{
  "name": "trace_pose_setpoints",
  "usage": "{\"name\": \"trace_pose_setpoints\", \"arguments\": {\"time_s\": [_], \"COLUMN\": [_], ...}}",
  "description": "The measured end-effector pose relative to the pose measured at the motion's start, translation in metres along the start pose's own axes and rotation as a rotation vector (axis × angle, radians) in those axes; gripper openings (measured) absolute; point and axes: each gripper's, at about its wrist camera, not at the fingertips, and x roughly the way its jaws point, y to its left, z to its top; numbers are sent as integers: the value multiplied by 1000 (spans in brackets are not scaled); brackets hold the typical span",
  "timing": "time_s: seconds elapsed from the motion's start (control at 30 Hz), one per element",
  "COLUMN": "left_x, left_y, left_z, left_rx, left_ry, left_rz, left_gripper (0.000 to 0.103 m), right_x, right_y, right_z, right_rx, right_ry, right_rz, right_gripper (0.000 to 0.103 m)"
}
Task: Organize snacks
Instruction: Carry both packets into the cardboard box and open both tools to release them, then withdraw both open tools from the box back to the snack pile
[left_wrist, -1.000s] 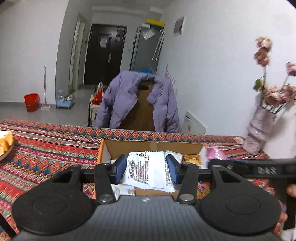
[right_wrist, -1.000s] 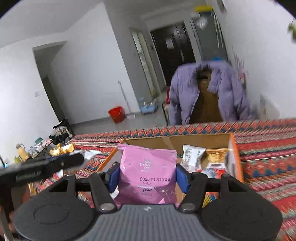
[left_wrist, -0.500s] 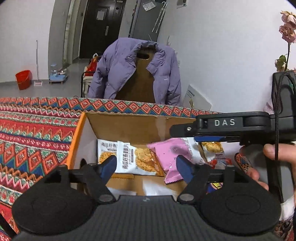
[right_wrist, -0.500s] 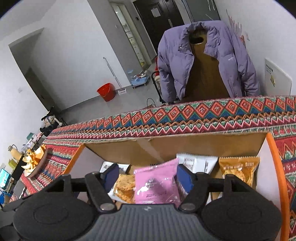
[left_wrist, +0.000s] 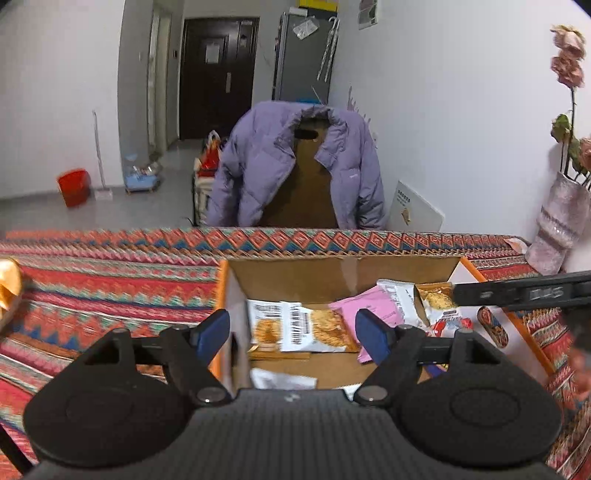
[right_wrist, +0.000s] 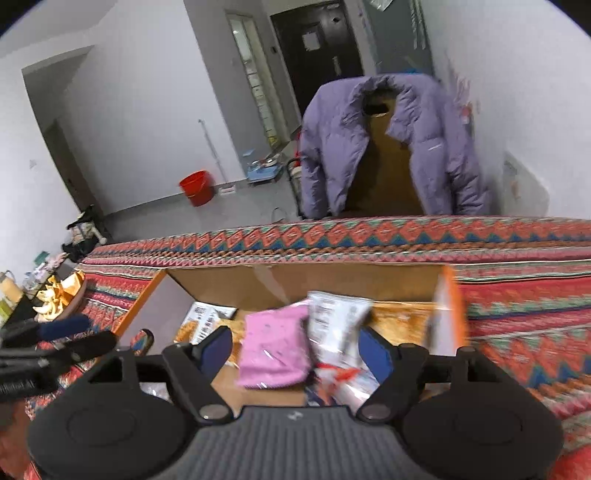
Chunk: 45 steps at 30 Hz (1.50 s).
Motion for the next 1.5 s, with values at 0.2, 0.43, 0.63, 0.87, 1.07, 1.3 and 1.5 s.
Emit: {"name": "trace_pose_setpoints", "arguments": {"time_s": [0.2, 0.43, 0.63, 0.87, 1.07, 1.3, 1.5], "left_x": [-67, -140, -188, -231, -272, -294, -299], "left_y": [5, 0, -11, -13, -12, -10, -8], "left_z": [-3, -23, -49, -115, -182, -253, -268], "left_rx": [36, 70, 78, 51, 2, -36, -32], "left_ry": [-55, -124, -172, -194, -221, -152, -144], "left_rz": [7, -14, -9, 3, 20, -13, -10], "left_gripper": [84, 93, 96, 99, 101, 102, 102], "right_x": [-74, -149, -189, -220, -252, -275, -272], "right_y": [1, 21, 43, 59, 82, 95, 99], "right_z": [-18, -45, -77, -157, -239, -317, -343], "right_rx": [-46, -84, -121, -153, -184, -159, -167], "right_ry": [-40, -108, -149, -197, -228, -189, -154], "right_rz": [-55, -64, -57, -33, -65, -113, -132], "right_gripper": [76, 84, 86, 92, 94, 98, 98]}}
